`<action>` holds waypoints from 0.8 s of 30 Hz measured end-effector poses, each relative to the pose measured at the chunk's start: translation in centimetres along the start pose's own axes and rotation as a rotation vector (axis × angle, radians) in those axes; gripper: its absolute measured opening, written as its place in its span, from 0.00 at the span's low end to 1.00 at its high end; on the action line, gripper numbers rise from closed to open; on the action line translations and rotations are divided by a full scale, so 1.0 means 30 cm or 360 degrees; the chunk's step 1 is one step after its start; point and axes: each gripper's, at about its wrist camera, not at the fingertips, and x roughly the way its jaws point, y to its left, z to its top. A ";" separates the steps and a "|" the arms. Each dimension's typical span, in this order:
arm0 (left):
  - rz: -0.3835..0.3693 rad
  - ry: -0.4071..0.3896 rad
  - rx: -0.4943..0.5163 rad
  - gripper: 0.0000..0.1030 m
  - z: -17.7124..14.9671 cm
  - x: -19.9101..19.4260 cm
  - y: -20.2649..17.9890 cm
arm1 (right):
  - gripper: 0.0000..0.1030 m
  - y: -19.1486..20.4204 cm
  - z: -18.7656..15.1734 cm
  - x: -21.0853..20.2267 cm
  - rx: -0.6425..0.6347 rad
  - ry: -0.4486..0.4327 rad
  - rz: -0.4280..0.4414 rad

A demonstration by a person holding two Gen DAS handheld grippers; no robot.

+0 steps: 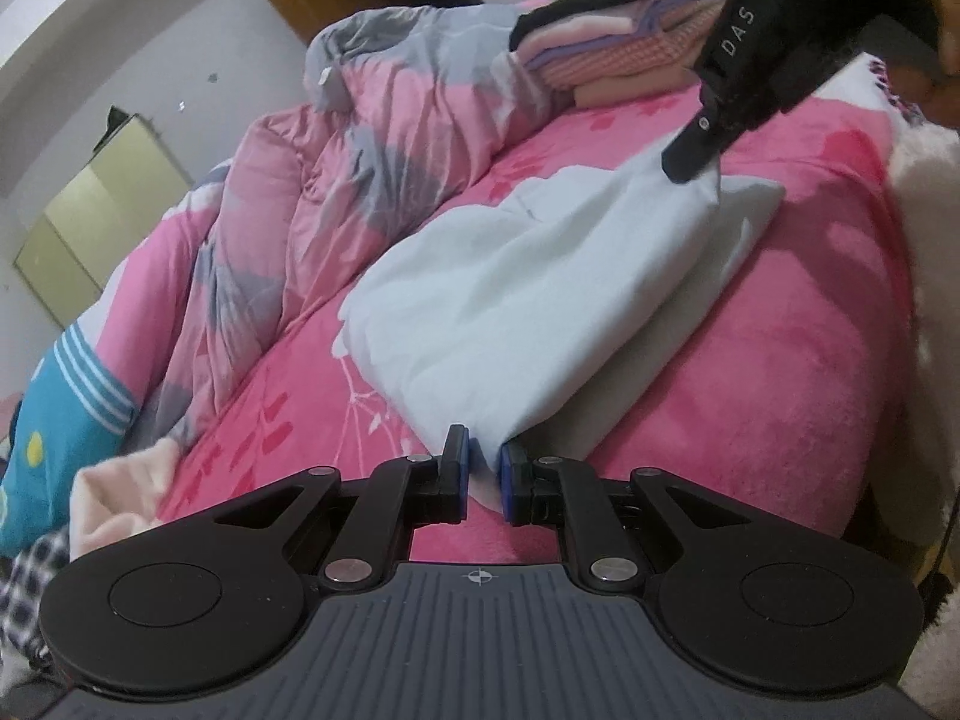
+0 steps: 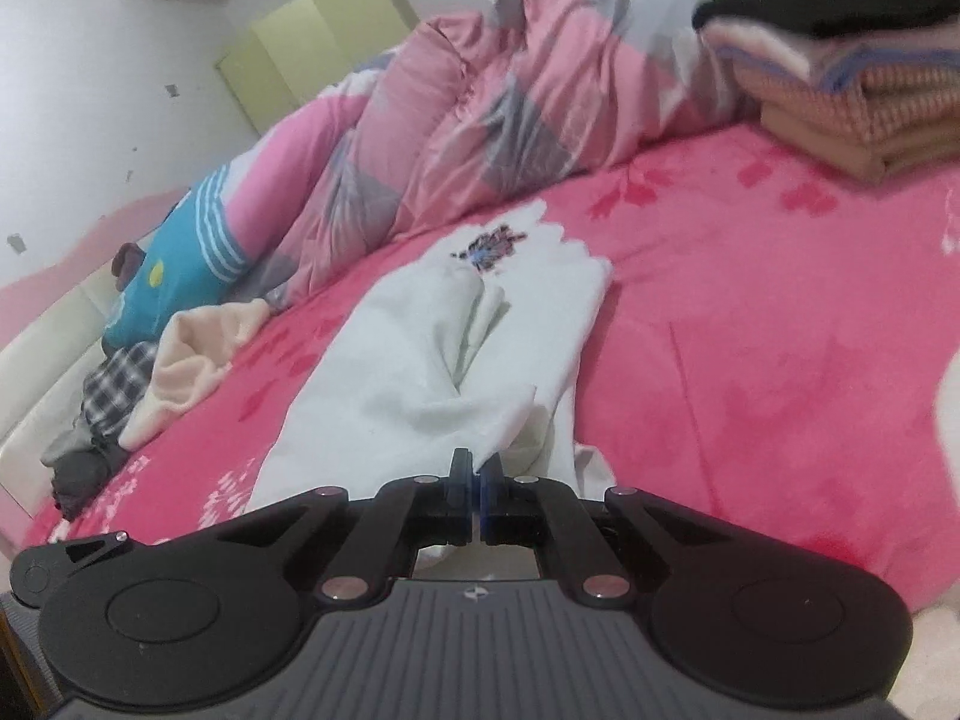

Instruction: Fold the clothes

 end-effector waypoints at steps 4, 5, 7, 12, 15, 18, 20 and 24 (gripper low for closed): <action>-0.0008 0.0002 0.0044 0.11 0.004 0.004 -0.015 | 0.01 -0.016 -0.010 0.003 -0.0005 0.0017 -0.0035; -0.0009 0.0004 0.0057 0.11 0.006 0.005 -0.018 | 0.01 -0.013 -0.008 -0.003 -0.0017 0.0005 -0.0030; -0.0023 0.0030 0.0056 0.11 -0.002 0.012 -0.019 | 0.01 -0.011 -0.013 -0.004 -0.0034 0.0006 -0.0026; -0.0040 0.0051 0.0063 0.13 -0.019 0.013 -0.022 | 0.01 -0.043 -0.053 0.038 -0.0017 0.0079 -0.0034; -0.0087 0.0074 -0.0002 0.21 -0.027 0.005 0.005 | 0.01 -0.071 -0.070 0.048 0.0045 0.0077 -0.0005; -0.0191 0.0123 -0.0159 0.22 -0.048 0.000 0.062 | 0.01 -0.076 -0.072 0.051 0.0053 0.0072 -0.0002; -0.0280 0.0152 -0.0287 0.23 -0.066 -0.009 0.115 | 0.01 -0.073 -0.067 0.048 0.0043 0.0069 -0.0007; -0.0417 0.0117 -0.0651 0.24 -0.086 -0.046 0.266 | 0.01 -0.072 -0.066 0.046 0.0036 0.0071 -0.0006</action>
